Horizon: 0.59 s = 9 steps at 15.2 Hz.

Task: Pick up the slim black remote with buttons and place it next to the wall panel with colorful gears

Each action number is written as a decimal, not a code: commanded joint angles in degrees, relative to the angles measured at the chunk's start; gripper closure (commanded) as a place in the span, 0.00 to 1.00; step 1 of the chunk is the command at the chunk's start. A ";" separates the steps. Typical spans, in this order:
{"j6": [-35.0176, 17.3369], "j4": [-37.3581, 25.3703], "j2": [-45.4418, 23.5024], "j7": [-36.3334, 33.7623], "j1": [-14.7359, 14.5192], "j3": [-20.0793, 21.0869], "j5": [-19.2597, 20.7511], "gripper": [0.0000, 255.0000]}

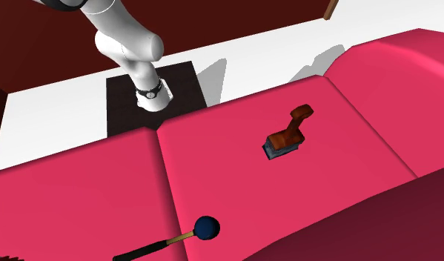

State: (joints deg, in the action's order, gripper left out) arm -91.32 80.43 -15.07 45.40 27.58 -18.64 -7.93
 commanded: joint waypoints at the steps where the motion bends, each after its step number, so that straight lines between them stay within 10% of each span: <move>1: -1.57 1.92 0.40 0.10 -0.13 0.00 0.11 1.00; 9: -7.88 8.62 0.79 0.45 -0.52 0.14 0.15 1.00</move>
State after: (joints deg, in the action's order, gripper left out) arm -98.39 88.28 -14.27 45.76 27.08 -18.50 -7.76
